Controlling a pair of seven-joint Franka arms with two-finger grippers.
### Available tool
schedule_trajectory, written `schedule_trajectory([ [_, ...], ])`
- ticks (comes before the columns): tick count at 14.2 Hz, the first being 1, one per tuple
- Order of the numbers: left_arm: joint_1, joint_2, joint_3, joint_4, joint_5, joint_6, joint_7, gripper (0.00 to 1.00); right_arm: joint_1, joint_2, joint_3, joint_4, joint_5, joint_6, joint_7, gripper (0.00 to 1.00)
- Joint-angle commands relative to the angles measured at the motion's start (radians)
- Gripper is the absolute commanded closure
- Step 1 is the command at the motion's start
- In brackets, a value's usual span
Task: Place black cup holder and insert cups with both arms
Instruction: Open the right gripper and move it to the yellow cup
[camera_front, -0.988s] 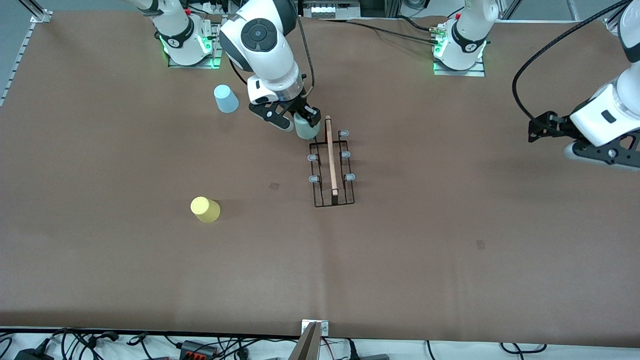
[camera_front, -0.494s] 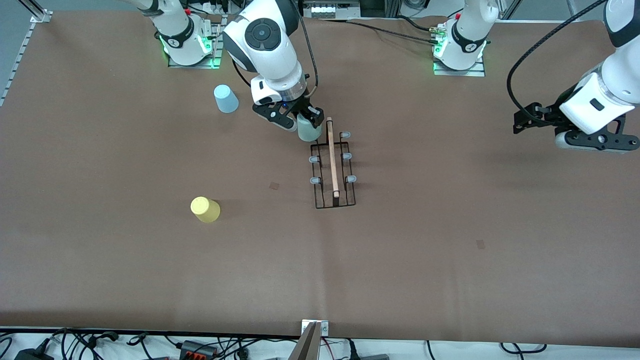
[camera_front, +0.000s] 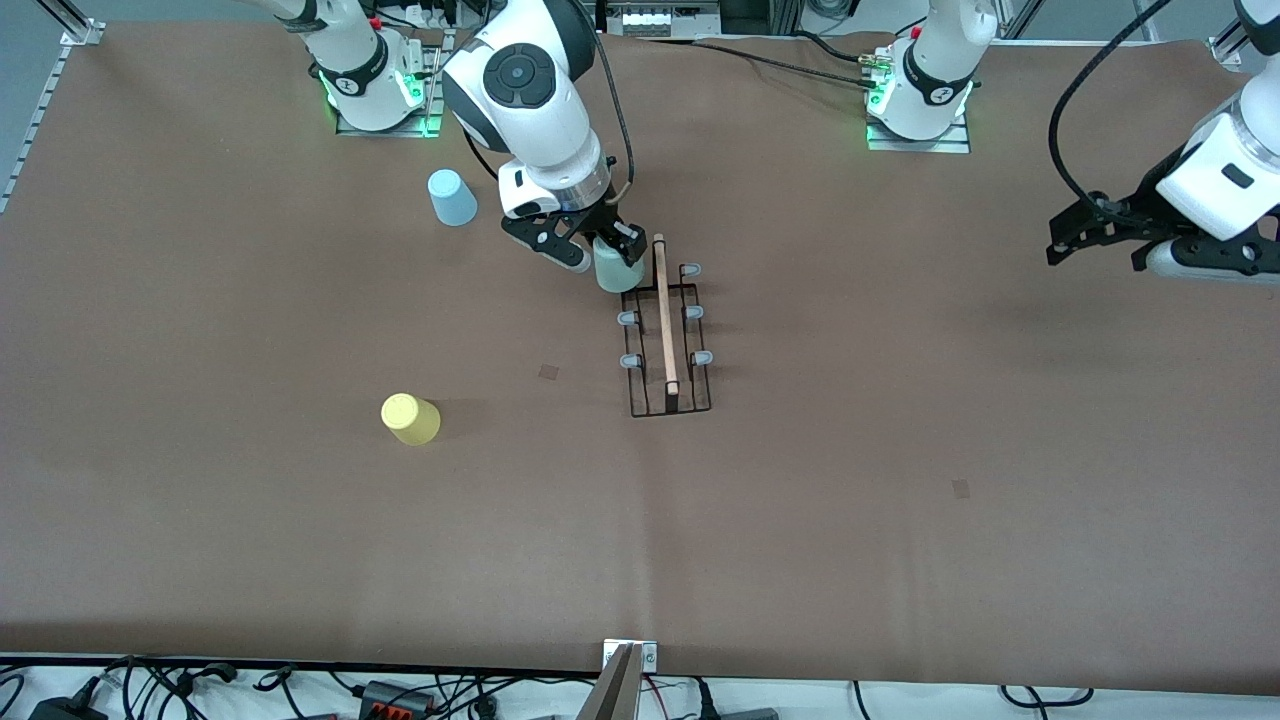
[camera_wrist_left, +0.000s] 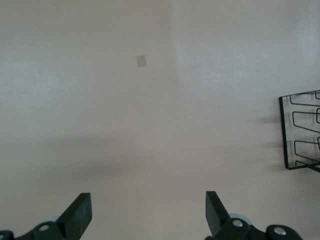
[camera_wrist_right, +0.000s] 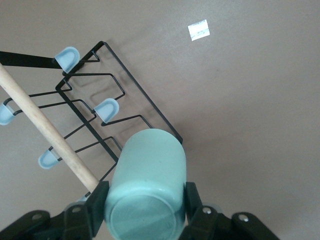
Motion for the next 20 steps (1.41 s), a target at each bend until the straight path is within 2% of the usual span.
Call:
schedule_trajectory([
  [1,0.002,-0.024,-0.013,-0.010,0.030,-0.014,0.000,0.00,0.003,0.032,0.003,0.024,-0.020,0.004,0.002,0.76],
  [2,0.002,-0.022,-0.012,-0.009,0.031,-0.009,0.000,0.00,0.003,0.037,0.003,0.024,-0.034,0.004,0.002,0.75],
  [3,0.002,-0.019,-0.011,-0.002,0.031,-0.003,0.003,0.00,0.003,0.044,0.003,0.024,-0.040,0.004,0.001,0.64],
  [4,0.002,-0.011,-0.011,0.004,0.033,-0.003,0.003,0.00,0.003,0.049,0.003,0.024,-0.040,0.004,0.001,0.37],
  [5,0.002,-0.010,-0.013,0.007,0.034,-0.003,0.002,0.00,0.003,0.049,0.003,0.024,-0.042,0.004,-0.001,0.15],
  [6,0.002,-0.011,-0.015,0.010,0.034,-0.011,0.000,0.00,0.001,0.049,0.001,0.024,-0.042,0.002,-0.001,0.00],
  [9,-0.004,0.007,-0.015,0.034,0.033,-0.012,0.002,0.00,-0.023,0.009,-0.037,0.017,-0.043,-0.010,-0.115,0.00],
  [12,-0.003,0.009,-0.013,0.036,0.033,-0.012,0.002,0.00,-0.190,-0.046,-0.055,-0.003,-0.043,-0.135,-0.474,0.00],
  [14,-0.001,0.010,-0.013,0.036,0.033,-0.012,0.003,0.00,-0.292,-0.046,-0.107,-0.007,-0.042,-0.163,-0.763,0.00],
  [18,-0.003,0.010,-0.013,0.036,0.033,-0.012,0.002,0.00,-0.366,0.020,-0.201,-0.007,-0.052,-0.035,-1.092,0.00],
  [20,-0.001,0.010,-0.013,0.036,0.033,-0.012,0.003,0.00,-0.357,0.105,-0.223,-0.006,-0.066,0.103,-1.150,0.00],
])
